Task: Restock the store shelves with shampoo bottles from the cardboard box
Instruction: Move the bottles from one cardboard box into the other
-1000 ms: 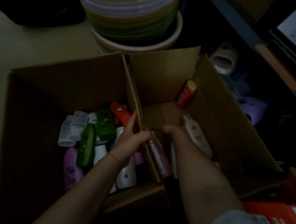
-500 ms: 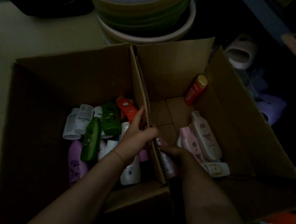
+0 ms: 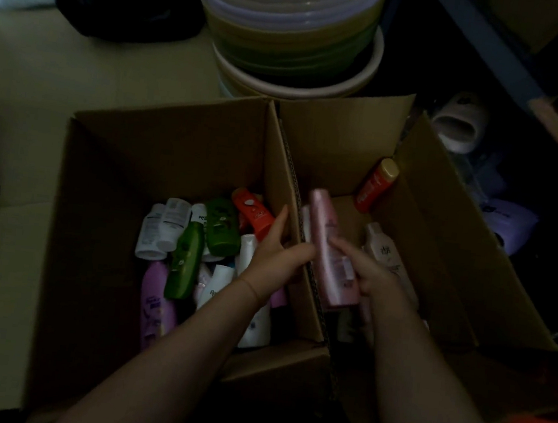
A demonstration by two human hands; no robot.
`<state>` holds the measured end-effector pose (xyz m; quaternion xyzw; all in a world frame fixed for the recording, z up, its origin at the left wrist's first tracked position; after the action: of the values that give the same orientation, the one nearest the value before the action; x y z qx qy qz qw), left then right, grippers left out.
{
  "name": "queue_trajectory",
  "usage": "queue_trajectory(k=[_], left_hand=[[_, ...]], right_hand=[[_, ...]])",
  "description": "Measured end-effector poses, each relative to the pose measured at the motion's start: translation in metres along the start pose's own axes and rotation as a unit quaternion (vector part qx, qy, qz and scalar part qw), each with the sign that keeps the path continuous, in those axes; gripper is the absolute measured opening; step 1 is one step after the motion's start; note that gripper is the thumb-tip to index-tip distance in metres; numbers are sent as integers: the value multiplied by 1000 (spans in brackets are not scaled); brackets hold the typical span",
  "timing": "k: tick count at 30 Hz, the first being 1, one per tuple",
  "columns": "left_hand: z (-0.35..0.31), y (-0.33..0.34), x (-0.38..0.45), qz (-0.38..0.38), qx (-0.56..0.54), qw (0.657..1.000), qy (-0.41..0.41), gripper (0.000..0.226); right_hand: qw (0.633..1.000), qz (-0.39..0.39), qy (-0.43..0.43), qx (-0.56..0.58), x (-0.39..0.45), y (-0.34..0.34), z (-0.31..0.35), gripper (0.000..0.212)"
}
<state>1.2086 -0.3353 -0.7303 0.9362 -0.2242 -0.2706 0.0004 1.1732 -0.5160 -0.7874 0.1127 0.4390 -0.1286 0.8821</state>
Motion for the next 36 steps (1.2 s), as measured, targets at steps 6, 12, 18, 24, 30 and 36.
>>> queue_trajectory(k=[6,12,18,24,30,36], left_hand=[[-19,-19,-2,15,23,999,-33,78],[-57,-73,8,-4,-203,979,15,72],[-7,-134,8,-143,-242,959,-39,53],[22,-165,17,-311,38,941,-129,53],[-30,-77,21,-206,33,976,56,34],[-23,20,17,-63,16,998,10,102]], right_hand=[[985,38,-156,61,-47,10,94,69],[965,182,-186,18,-78,80,140,42],[957,105,-141,-230,-29,179,95,34],[926,129,-150,-320,-29,188,89,14],[945,142,-281,-87,-58,122,135,23],[972,-156,-176,21,-6,11,115,19]])
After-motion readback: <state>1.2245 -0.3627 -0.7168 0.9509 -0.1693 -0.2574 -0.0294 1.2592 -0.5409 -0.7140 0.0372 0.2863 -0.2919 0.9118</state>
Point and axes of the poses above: each hand's wrist, its own x-axis towards the middle knuckle, its own y-axis out of the palm, z = x × y, the point moved 1 cm from there along x, towards the middle knuckle, and after that the axes turned 1 degree about -x, right-handed, at the moved point
